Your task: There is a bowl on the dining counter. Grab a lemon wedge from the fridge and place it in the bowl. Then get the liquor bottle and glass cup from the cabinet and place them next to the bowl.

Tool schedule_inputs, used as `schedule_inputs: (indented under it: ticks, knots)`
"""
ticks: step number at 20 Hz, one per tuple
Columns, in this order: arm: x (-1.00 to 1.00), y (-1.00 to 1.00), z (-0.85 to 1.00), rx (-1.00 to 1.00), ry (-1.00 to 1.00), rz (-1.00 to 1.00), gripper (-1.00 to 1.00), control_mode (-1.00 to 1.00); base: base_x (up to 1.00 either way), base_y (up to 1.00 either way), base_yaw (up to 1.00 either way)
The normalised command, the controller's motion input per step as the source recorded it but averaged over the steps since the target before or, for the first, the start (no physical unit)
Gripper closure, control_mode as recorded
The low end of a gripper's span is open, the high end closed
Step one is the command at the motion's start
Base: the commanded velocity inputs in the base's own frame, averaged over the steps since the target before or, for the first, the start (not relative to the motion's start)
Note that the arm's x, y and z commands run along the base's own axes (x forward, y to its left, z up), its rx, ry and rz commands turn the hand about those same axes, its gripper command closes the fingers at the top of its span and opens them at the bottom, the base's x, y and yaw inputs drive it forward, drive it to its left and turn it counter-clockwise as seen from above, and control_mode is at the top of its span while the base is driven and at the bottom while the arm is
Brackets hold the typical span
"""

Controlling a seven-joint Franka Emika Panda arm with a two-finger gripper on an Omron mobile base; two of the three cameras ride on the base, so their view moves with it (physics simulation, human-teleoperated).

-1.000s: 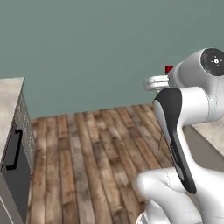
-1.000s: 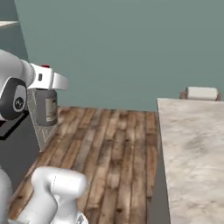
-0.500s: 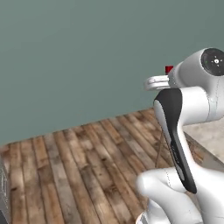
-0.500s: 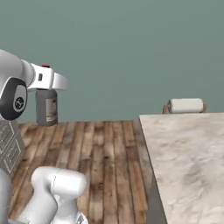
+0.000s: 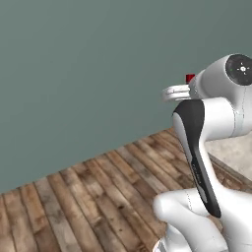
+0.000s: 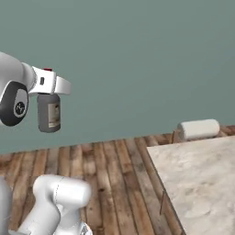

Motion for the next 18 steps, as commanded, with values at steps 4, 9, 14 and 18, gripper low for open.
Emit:
schedule_inputs:
  ticks: [4,9,14,18]
  knots:
    - [0.00,0.00,0.00,0.00,0.00,0.00,1.00,1.00,0.99,0.53,-0.33]
    - [0.00,0.00,0.00,0.00,0.00,0.00,1.00,1.00,0.98,0.53,-0.35]
    - [0.00,0.00,0.00,0.00,0.00,0.00,1.00,1.00,0.85,0.51,-0.38]
    - [0.00,0.00,0.00,0.00,0.00,0.00,1.00,1.00,0.75,0.40,-0.45]
